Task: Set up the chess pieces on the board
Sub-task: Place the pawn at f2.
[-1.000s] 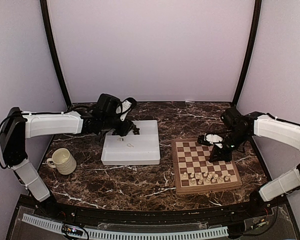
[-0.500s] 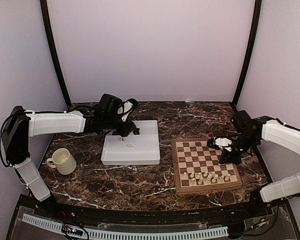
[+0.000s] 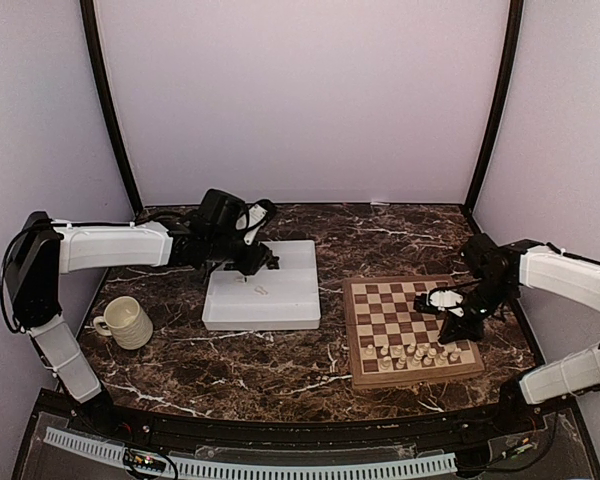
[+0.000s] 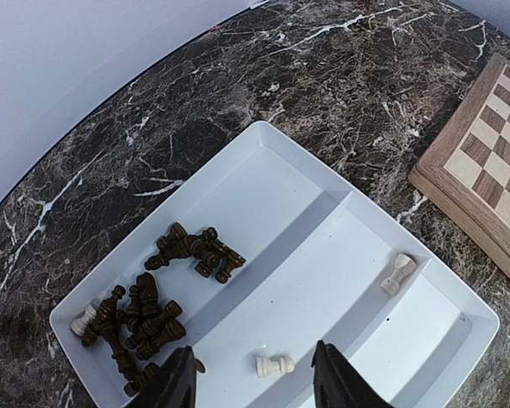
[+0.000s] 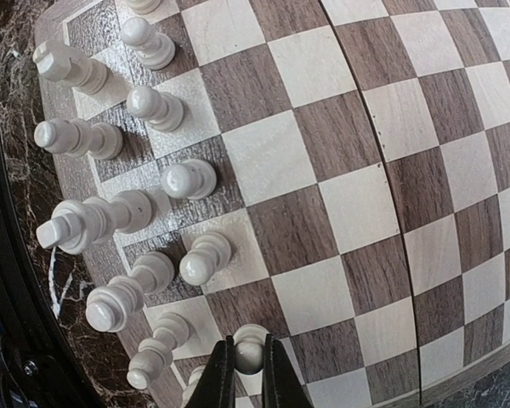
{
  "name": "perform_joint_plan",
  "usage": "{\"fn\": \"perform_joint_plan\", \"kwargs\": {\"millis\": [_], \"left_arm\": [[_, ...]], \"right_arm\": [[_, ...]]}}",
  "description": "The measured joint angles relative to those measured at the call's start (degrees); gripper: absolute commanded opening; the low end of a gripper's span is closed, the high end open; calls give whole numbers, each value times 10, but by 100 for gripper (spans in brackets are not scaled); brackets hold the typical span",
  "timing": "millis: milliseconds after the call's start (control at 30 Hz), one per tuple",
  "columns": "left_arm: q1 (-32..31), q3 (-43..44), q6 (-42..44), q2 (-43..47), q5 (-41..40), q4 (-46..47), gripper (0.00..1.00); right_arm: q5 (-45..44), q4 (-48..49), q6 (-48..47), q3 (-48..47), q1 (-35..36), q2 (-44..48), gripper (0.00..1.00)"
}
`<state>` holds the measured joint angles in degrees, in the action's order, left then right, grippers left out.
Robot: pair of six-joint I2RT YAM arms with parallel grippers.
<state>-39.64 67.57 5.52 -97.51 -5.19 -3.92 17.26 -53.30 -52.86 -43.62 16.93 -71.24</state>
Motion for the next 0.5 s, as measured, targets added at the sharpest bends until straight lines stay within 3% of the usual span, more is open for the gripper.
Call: {"fn": "perform_joint_plan", "kwargs": {"millis": [500], "left_arm": [[0,9,0,-5,3,-10,49]], "right_arm": [[7,11,2,9,27,-15,9]]}}
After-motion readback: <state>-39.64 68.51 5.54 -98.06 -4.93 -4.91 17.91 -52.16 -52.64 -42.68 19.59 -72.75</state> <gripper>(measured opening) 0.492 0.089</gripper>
